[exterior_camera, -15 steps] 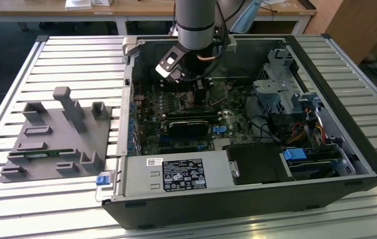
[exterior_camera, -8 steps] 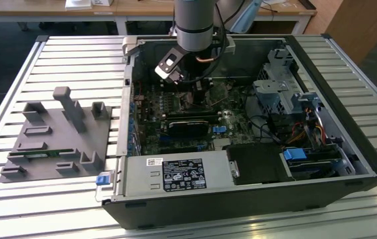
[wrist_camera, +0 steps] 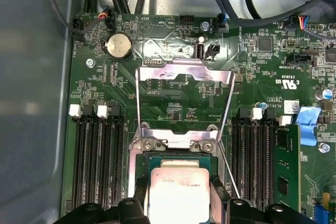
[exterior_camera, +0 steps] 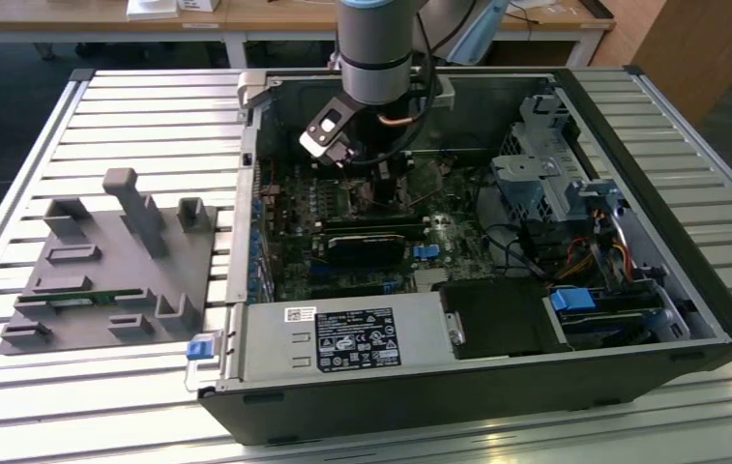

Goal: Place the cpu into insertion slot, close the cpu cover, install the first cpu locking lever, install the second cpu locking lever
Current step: 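Place the cpu into insertion slot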

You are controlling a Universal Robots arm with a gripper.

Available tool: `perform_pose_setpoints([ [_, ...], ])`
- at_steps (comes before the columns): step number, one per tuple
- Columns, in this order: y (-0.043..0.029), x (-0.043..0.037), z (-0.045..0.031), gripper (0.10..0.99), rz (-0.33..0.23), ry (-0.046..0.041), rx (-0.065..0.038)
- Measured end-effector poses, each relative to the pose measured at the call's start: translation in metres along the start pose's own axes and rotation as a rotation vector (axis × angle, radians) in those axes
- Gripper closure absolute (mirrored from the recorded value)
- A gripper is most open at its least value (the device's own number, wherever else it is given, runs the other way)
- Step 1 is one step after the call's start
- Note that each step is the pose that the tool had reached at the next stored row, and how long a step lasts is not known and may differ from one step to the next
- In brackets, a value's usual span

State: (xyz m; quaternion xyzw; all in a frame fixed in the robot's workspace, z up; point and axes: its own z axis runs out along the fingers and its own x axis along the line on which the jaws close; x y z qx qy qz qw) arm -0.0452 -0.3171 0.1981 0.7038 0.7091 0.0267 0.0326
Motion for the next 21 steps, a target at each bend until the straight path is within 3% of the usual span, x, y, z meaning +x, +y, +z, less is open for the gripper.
perform_pose_setpoints([
  [10,-0.0007,0.0000,0.0060,0.545,0.000,-0.0005,0.000],
  [21,-0.0010,0.0002,0.0065,0.533,0.001,0.0004,0.000],
])
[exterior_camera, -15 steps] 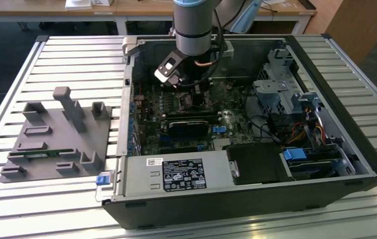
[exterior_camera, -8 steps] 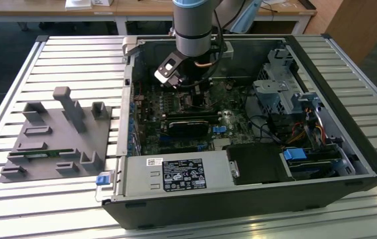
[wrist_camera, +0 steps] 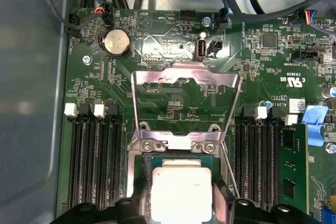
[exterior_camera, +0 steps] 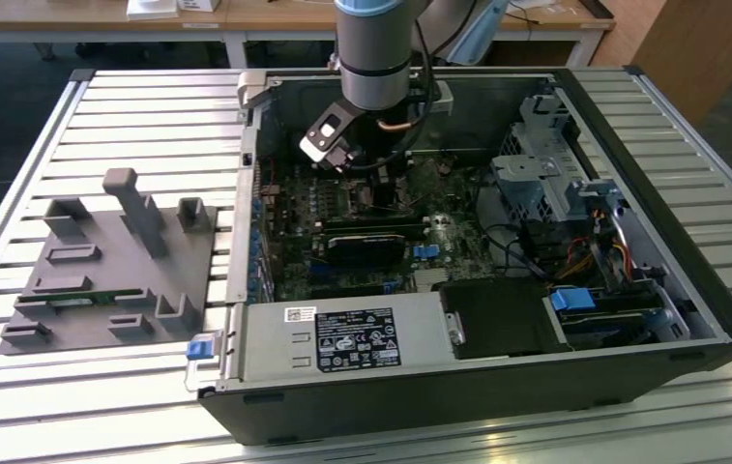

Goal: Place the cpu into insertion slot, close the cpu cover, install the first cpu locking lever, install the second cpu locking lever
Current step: 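Place the cpu into insertion slot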

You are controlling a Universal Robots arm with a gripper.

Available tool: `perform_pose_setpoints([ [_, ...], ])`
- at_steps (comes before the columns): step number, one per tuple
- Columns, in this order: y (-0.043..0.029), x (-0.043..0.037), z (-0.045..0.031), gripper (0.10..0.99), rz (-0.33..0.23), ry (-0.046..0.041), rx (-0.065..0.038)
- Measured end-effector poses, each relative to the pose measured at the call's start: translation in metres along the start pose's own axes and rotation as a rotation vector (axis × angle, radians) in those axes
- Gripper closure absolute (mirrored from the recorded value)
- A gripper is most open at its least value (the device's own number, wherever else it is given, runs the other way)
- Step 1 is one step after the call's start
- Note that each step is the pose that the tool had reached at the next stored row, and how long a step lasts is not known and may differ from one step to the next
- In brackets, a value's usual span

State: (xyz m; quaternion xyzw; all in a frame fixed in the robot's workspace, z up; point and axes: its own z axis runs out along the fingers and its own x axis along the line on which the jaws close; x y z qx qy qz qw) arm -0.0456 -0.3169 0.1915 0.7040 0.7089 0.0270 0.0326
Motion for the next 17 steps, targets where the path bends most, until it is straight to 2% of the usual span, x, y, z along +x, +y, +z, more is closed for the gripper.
perform_pose_setpoints([
  [1,0.0000,0.0000,-0.0001,0.471,0.000,-0.0002,0.000],
  [8,0.0000,0.0042,-0.0002,0.471,0.000,-0.0005,0.000],
  [17,-0.0004,0.0014,-0.0001,0.471,0.000,-0.0004,0.000],
])
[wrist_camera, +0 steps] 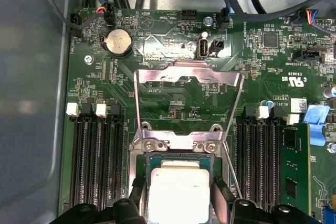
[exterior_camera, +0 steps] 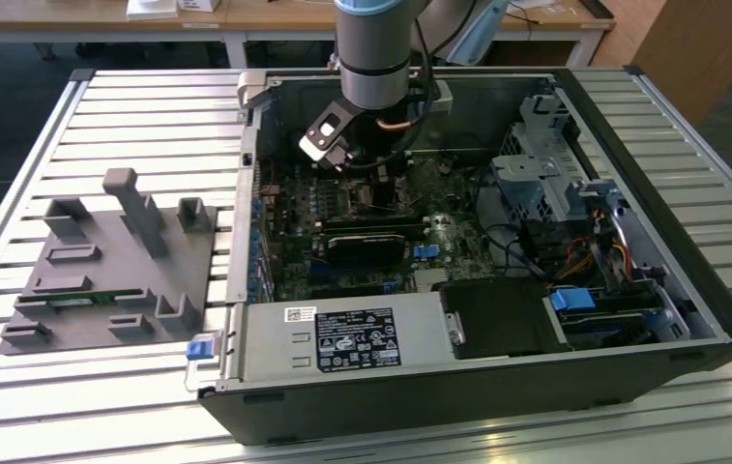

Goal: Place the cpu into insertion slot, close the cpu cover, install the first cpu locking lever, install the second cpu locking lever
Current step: 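Place the cpu into insertion slot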

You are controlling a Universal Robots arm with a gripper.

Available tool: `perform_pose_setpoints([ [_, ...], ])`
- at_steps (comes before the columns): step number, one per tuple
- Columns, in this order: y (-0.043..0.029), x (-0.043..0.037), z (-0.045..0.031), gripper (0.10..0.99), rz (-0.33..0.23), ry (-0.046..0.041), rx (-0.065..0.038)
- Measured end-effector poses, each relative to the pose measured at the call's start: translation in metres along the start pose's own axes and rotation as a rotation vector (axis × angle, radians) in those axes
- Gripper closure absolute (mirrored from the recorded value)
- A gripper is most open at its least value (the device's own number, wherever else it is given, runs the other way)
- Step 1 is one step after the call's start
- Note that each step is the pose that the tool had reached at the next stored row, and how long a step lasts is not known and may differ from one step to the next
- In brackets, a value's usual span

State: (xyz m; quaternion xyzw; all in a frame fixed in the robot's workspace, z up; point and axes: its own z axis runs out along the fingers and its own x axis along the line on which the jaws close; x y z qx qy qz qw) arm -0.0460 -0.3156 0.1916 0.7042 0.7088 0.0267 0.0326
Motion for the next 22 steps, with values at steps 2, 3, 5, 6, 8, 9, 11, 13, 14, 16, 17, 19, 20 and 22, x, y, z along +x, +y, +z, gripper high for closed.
perform_pose_setpoints([
  [2,0.0001,-0.0001,0.0000,0.471,0.000,-0.0001,0.000],
  [3,0.0000,-0.0001,0.0000,0.471,0.000,0.0000,0.000],
  [5,0.0000,-0.0002,-0.0008,0.471,0.000,-0.0002,0.000],
  [6,0.0001,-0.0002,-0.0017,0.471,0.000,-0.0002,0.000],
  [8,0.0005,-0.0002,-0.0045,0.471,0.000,-0.0001,0.000],
  [9,0.0009,-0.0002,-0.0057,0.471,0.000,0.0000,0.001],
  [11,0.0028,-0.0001,-0.0066,0.471,0.000,0.0005,0.005],
  [13,0.0055,-0.0002,-0.0074,0.471,0.000,0.0018,0.012],
  [14,0.0061,-0.0003,-0.0082,0.482,0.000,0.0019,0.014],
  [16,0.0072,-0.0002,-0.0097,0.549,0.000,0.0027,0.017],
  [17,0.0077,-0.0003,-0.0102,0.549,0.000,0.0031,0.019],
  [19,0.0085,-0.0004,-0.0112,0.667,0.000,0.0031,0.023],
  [20,0.0087,-0.0006,-0.0114,0.667,0.000,0.0034,0.024],
  [22,0.0092,-0.0008,-0.0116,0.780,0.000,0.0036,0.026],
])
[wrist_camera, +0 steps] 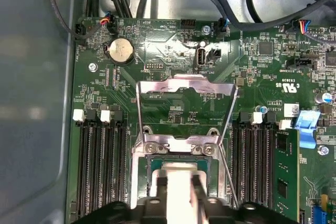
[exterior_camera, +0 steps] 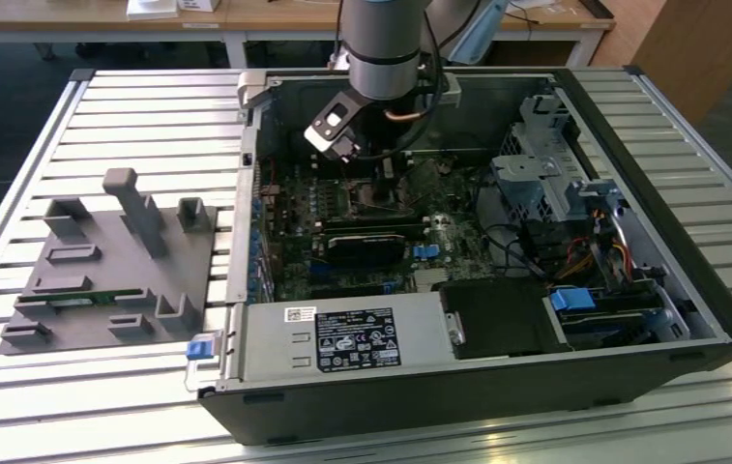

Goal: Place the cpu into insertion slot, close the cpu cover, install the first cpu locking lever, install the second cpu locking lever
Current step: 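Place the cpu into insertion slot, then close the cpu cover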

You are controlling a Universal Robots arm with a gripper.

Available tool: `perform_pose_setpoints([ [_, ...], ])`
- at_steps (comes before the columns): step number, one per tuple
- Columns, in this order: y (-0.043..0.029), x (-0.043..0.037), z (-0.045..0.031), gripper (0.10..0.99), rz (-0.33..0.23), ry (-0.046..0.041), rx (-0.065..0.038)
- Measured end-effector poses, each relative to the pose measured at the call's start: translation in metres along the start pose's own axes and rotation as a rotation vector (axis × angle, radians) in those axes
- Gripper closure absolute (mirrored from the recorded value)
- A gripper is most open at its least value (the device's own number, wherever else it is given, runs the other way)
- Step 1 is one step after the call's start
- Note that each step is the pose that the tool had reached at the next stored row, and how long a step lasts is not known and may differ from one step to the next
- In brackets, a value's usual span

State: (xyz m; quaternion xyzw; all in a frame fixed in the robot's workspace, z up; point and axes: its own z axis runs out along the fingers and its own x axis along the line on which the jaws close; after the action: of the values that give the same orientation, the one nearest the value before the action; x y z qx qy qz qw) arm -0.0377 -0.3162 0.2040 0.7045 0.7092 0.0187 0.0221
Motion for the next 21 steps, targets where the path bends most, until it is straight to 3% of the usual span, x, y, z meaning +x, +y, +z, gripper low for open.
perform_pose_setpoints([
  [4,0.0009,-0.0004,-0.0005,0.957,0.000,-0.0001,0.004],
  [6,0.0011,-0.0005,-0.0013,0.980,0.000,-0.0005,0.005],
  [21,0.0020,-0.0005,-0.0077,0.980,0.000,-0.0001,0.009],
])
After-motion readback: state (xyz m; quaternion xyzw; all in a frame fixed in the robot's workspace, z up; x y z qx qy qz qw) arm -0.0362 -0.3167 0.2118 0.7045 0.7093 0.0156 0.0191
